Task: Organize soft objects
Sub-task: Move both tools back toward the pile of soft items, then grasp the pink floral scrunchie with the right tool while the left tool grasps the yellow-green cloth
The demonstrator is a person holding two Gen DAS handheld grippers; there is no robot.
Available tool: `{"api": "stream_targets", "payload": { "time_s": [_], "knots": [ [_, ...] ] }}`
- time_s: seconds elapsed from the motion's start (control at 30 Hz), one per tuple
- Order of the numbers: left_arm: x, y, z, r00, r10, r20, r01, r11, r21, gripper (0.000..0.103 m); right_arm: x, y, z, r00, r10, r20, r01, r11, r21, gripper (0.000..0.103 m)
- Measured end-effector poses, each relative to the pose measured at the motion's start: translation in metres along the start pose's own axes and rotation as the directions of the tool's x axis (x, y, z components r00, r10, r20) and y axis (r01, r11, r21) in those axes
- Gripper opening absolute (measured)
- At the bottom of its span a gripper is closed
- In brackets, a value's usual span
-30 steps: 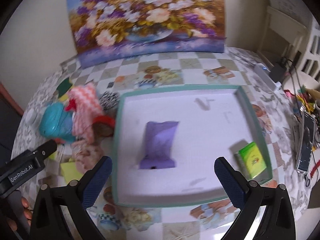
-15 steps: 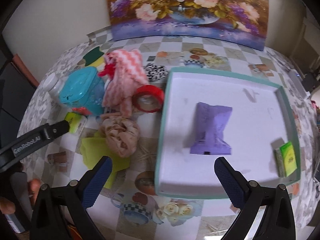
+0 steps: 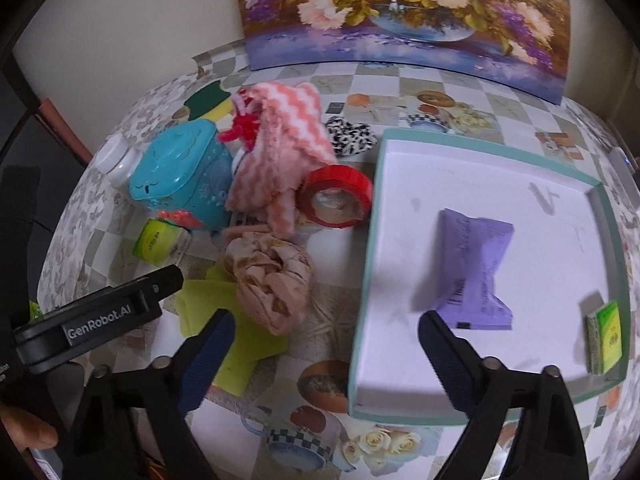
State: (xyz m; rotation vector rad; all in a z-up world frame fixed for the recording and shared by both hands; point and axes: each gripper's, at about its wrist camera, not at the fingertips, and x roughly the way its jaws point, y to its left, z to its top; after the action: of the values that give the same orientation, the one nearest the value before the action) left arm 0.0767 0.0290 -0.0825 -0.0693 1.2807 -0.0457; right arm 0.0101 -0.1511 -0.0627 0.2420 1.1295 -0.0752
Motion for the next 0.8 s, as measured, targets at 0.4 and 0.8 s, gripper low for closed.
{"api": "stream_targets", "payload": {
  "time_s": [0.4,0.8],
  "knots": [
    [0.007,0.020,0.009,0.998,-0.064,-0.020,0.062,0.993,-0.105,0.097,0.019,0.022,0.004,1.000,0.020,-0.010,-0.021,0.997,-0.075,0.068],
    [0.011,0.020,0.007,0.999,-0.048,-0.026,0.045,0.994,-0.099,0.097,0.033,0.026,0.009,0.999,0.031,-0.025,-0.033,0.997,-0.077,0.054]
  ]
}}
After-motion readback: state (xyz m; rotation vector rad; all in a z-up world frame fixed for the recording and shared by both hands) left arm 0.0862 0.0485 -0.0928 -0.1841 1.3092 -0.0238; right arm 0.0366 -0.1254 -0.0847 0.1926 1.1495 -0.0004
